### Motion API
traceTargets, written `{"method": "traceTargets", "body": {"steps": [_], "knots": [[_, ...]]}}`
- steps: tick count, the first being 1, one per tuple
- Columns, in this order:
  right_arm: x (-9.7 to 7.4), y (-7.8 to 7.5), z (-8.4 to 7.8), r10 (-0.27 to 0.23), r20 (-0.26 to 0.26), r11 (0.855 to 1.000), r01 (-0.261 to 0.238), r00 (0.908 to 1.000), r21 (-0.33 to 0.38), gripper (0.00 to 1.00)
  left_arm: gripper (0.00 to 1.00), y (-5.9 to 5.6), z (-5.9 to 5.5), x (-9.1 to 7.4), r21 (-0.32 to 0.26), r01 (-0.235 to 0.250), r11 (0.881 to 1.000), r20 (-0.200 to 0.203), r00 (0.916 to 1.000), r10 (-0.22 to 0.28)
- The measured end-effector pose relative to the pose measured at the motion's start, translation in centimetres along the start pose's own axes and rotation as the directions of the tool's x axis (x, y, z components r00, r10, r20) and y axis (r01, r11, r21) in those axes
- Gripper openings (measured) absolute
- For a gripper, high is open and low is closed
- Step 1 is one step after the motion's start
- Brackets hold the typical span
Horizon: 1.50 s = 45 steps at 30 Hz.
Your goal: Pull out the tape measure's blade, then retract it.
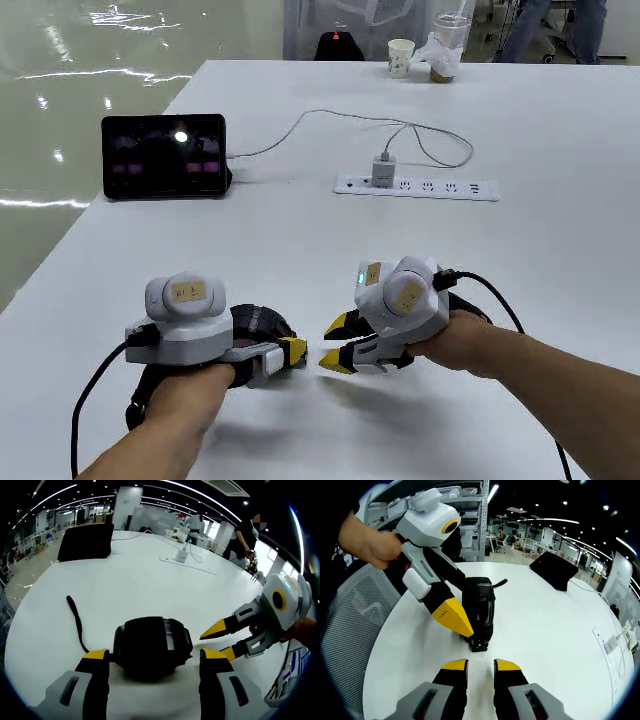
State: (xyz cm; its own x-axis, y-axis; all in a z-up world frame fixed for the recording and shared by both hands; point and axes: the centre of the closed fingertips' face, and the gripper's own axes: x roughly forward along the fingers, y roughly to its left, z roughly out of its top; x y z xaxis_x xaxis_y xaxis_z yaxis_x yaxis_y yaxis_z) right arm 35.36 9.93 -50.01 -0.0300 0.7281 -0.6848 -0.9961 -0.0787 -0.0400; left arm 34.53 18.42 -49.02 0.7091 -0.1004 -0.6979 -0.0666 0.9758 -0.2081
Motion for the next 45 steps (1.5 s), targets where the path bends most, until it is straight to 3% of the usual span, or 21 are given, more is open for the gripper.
{"method": "traceTargets", "body": {"steps": [14,17,28,38,41,45], "knots": [[-3.3,0.3,-1.0,-0.097,0.015,0.993,0.096,0.9952,0.062,0.22,0.72,-0.7,-0.7,-1.6,0.072,0.042,0.997,0.011,0.9990,-0.043],[-3.8,0.4,-1.3,-0.119,0.018,0.990,0.118,0.9927,0.074,0.25,0.73,-0.9,-0.6,-2.1,0.111,0.053,0.992,0.021,0.9982,-0.055],[-5.7,1.7,-2.6,-0.175,0.024,0.975,0.170,0.9842,0.145,0.31,0.77,-1.4,-1.1,-3.8,0.171,0.101,0.980,0.039,0.9933,-0.109],[-7.7,2.9,-3.5,-0.247,0.037,0.942,0.231,0.9684,0.244,0.37,0.78,-2.1,-2.1,-4.9,0.229,0.136,0.964,0.039,0.9881,-0.149],[-8.5,3.1,-3.9,-0.280,0.037,0.923,0.258,0.9594,0.285,0.40,0.79,-2.3,-2.1,-5.3,0.253,0.146,0.956,0.050,0.9854,-0.163],[-9.3,3.7,-3.9,-0.314,0.053,0.909,0.284,0.9478,0.305,0.42,0.81,-2.4,-2.4,-5.7,0.278,0.159,0.947,0.055,0.9819,-0.181]]}}
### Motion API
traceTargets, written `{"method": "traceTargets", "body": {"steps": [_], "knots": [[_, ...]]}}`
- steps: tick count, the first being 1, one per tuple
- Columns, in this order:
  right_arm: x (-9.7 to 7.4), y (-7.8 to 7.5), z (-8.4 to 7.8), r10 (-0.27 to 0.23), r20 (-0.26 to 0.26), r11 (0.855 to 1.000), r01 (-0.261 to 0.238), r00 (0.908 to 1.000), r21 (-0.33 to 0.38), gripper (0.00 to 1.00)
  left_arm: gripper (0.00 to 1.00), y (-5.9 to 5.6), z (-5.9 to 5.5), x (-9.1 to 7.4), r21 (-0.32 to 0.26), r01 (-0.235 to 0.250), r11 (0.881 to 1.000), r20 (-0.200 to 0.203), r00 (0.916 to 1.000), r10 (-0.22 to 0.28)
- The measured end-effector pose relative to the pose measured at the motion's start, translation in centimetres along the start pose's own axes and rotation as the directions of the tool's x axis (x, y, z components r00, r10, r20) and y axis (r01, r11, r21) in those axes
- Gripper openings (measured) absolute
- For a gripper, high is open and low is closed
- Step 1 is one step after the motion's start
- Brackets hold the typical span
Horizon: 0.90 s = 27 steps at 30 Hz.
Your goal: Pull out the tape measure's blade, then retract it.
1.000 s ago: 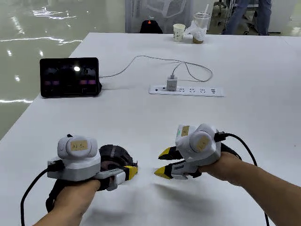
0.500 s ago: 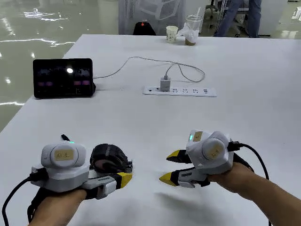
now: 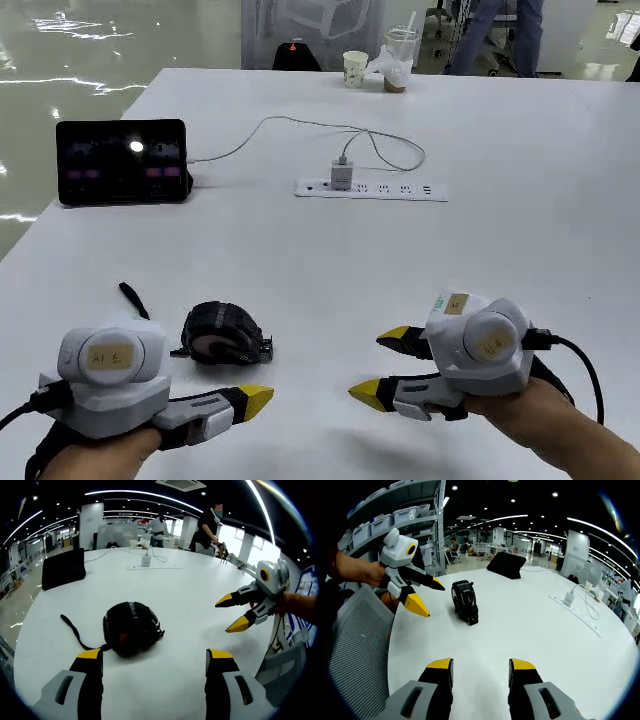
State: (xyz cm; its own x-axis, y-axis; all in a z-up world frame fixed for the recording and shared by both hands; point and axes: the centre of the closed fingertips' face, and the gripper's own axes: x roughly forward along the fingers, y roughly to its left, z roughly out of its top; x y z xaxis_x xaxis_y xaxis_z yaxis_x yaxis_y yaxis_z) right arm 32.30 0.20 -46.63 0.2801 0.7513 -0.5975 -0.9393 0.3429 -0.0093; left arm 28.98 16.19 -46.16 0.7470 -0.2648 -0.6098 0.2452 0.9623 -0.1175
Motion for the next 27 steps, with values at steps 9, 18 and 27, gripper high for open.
{"method": "traceTargets", "body": {"steps": [9,18,27], "knots": [[-1.9,0.6,-0.3,-0.084,0.057,0.994,0.079,0.9949,0.073,0.53,0.88,-0.4,-0.2,-1.2,0.044,0.015,0.999,0.033,0.9993,-0.016],[-3.8,1.0,0.3,-0.168,0.098,0.981,0.156,0.9809,0.119,0.65,0.90,-1.3,0.0,-2.5,0.066,0.036,0.997,0.064,0.9971,-0.040],[-5.7,2.2,0.5,-0.218,0.127,0.964,0.194,0.9676,0.180,0.79,0.95,-2.8,0.0,-3.8,0.114,0.069,0.991,0.083,0.9934,-0.078]]}}
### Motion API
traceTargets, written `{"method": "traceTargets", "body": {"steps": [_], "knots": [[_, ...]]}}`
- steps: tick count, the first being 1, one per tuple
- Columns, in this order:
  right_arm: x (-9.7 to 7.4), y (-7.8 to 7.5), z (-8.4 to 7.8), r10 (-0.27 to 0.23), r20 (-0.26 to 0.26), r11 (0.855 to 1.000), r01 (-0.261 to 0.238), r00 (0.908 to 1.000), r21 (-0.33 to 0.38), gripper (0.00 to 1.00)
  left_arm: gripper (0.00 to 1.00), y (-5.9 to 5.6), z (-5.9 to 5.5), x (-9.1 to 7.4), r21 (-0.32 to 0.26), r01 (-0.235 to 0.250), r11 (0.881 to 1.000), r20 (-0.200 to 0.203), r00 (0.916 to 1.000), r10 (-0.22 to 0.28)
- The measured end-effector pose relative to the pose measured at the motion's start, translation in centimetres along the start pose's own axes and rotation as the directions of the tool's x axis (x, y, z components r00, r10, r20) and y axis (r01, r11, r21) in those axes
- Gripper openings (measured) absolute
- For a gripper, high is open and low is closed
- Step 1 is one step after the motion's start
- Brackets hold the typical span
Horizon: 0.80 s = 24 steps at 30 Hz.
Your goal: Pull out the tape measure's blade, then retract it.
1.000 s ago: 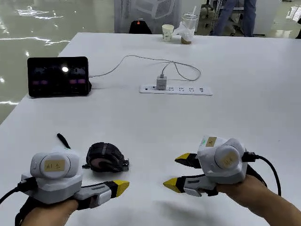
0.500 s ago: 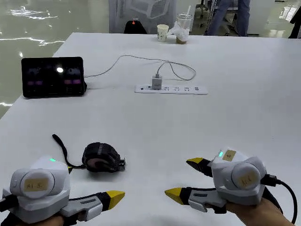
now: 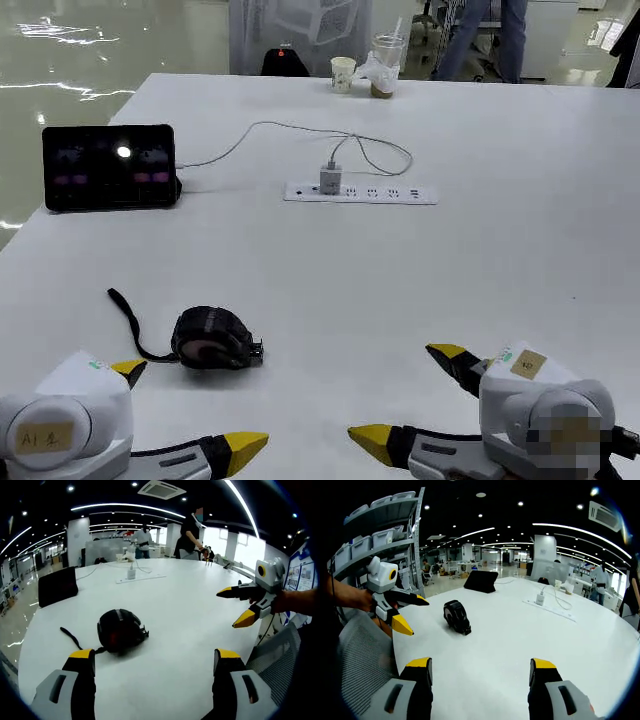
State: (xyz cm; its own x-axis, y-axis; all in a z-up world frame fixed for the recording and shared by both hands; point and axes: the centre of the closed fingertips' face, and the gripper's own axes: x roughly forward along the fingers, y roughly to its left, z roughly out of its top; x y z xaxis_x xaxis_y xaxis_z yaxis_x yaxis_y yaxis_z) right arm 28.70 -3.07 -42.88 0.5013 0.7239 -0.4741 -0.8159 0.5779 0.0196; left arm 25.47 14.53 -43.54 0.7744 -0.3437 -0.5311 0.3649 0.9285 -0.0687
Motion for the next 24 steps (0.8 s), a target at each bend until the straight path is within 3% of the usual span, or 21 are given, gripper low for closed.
{"method": "traceTargets", "body": {"steps": [4,12,24], "knots": [[-0.8,0.2,0.0,-0.016,0.019,0.999,0.015,0.9997,0.043,0.83,0.94,-0.5,-0.5,-0.2,-0.007,0.014,1.000,-0.008,0.9999,-0.014],[-1.8,0.9,-0.6,-0.044,0.029,0.995,0.041,0.9986,0.091,0.92,0.99,-0.9,0.0,-0.5,-0.020,0.023,1.000,0.018,0.9996,-0.022],[-2.9,0.7,-0.7,-0.084,0.051,0.990,0.077,0.9952,0.115,0.99,0.99,-1.4,0.2,-1.0,-0.011,0.042,0.999,0.041,0.9983,-0.041]]}}
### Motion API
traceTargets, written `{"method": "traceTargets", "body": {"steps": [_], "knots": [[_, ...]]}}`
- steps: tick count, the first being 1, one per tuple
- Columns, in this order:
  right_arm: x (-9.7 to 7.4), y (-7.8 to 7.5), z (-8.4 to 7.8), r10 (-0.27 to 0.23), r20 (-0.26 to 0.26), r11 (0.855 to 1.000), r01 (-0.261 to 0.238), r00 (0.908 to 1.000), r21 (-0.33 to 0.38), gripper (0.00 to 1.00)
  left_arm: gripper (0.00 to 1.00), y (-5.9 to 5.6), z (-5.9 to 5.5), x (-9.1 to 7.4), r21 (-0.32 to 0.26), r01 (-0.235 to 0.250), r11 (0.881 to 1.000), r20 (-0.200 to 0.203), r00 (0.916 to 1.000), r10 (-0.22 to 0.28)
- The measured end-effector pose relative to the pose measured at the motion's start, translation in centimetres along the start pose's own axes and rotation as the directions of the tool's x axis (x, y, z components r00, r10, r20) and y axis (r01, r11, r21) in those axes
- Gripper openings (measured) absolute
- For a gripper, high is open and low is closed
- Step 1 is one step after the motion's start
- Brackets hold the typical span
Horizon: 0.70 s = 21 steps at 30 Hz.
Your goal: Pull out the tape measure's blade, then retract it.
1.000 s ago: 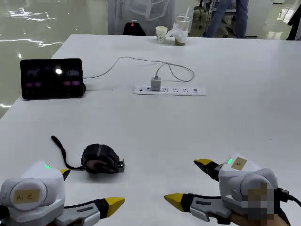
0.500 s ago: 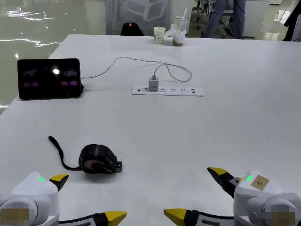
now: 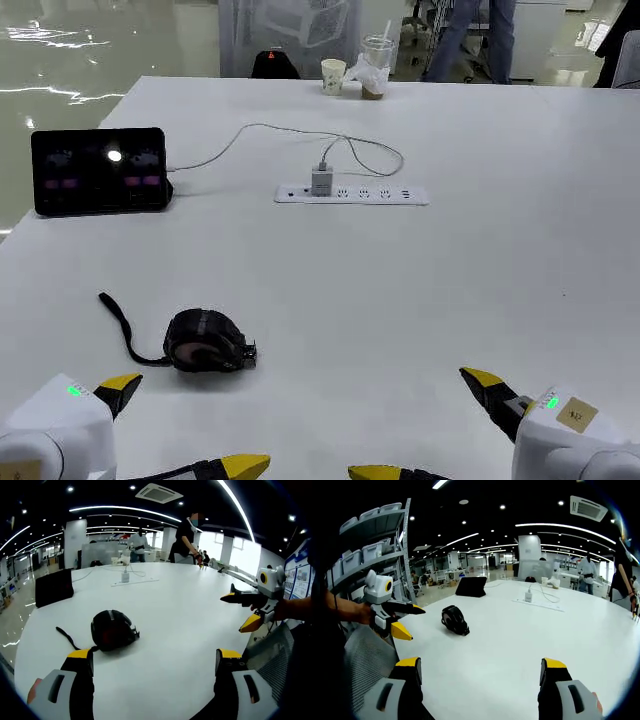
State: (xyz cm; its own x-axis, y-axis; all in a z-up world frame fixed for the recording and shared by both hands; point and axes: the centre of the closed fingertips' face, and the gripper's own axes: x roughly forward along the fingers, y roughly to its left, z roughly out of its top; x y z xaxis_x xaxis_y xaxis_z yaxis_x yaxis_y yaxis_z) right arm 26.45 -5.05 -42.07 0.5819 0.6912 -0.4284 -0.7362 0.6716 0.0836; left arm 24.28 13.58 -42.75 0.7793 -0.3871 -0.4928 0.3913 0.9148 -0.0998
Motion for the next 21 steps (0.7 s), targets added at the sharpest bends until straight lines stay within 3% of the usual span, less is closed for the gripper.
{"method": "traceTargets", "body": {"steps": [8,21], "knots": [[-0.21,0.29,-0.32,-0.002,0.006,1.000,0.002,1.0000,0.008,0.99,0.99,-0.02,-0.23,-0.55,0.024,-0.001,1.000,0.002,1.0000,0.001],[-0.57,-0.07,-0.22,-0.006,0.009,1.000,0.005,0.9999,0.007,0.99,0.99,-0.05,-0.42,-0.83,0.011,0.002,1.000,-0.001,1.0000,-0.002]]}}
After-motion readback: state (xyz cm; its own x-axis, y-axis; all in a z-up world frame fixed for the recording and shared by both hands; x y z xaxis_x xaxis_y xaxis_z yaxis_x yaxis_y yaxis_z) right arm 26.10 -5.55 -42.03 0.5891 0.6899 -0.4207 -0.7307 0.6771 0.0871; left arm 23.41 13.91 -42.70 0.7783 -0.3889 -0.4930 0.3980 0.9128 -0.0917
